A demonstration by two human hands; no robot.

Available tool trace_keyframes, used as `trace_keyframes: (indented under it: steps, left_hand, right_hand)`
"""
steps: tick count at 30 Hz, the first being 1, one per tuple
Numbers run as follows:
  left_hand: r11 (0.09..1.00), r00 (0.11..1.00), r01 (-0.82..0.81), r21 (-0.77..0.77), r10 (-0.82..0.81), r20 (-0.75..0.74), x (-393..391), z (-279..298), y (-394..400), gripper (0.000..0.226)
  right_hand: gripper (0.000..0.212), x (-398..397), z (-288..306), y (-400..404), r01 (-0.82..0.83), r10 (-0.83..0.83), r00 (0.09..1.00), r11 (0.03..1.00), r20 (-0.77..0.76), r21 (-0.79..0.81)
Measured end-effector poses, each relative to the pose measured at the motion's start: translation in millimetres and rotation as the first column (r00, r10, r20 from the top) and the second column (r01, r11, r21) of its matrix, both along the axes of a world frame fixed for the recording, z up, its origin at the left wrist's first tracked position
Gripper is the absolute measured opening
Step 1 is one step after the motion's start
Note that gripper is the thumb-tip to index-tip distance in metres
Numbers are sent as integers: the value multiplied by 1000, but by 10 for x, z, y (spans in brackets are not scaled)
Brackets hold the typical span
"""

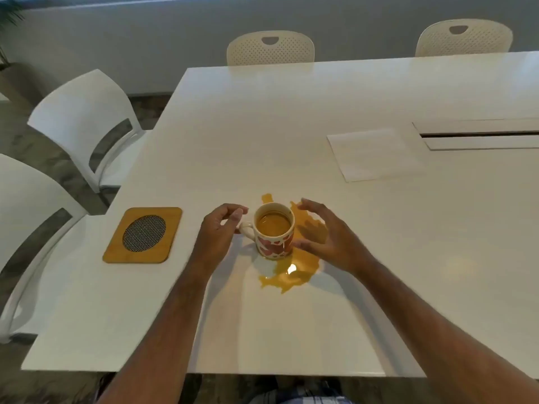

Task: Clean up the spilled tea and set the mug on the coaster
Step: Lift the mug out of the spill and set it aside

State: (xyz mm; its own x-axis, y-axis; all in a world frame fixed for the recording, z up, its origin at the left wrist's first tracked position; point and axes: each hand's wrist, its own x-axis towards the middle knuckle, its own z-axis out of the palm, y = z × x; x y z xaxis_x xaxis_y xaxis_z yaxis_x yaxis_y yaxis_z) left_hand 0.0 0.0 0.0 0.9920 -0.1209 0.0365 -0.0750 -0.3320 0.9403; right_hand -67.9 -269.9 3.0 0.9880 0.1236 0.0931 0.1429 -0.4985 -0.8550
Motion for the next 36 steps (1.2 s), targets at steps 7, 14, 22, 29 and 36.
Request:
trace_keyframes:
  steps: [7, 14, 22, 29, 36]
  left_hand:
    - [994, 994, 105, -12, -106, -14, -53, 5, -18, 18]
    - [980, 977, 199, -8, -199, -76, -32, -31, 21, 20]
    - [954, 947, 294, -57, -299, -119, 7, -52, 51, 27]
    - [946, 938, 320, -57, -325, -119, 59, -58, 56, 28]
    - [944, 941, 325, -59, -329, -81, 209, 90, 47, 28]
  right_hand:
    - [115, 115, -37, 293, -65, 64, 996, 998, -55, -17]
    - [119, 150, -91, 393, -28, 28, 997, 1000, -68, 10]
    - [123, 121, -105, 416, 29, -27, 998, 999, -58, 26]
    - [123, 104, -73, 428, 45, -43, 998, 999, -49, 31]
    - [122, 236, 79, 447, 56, -55, 998, 998, -24, 17]
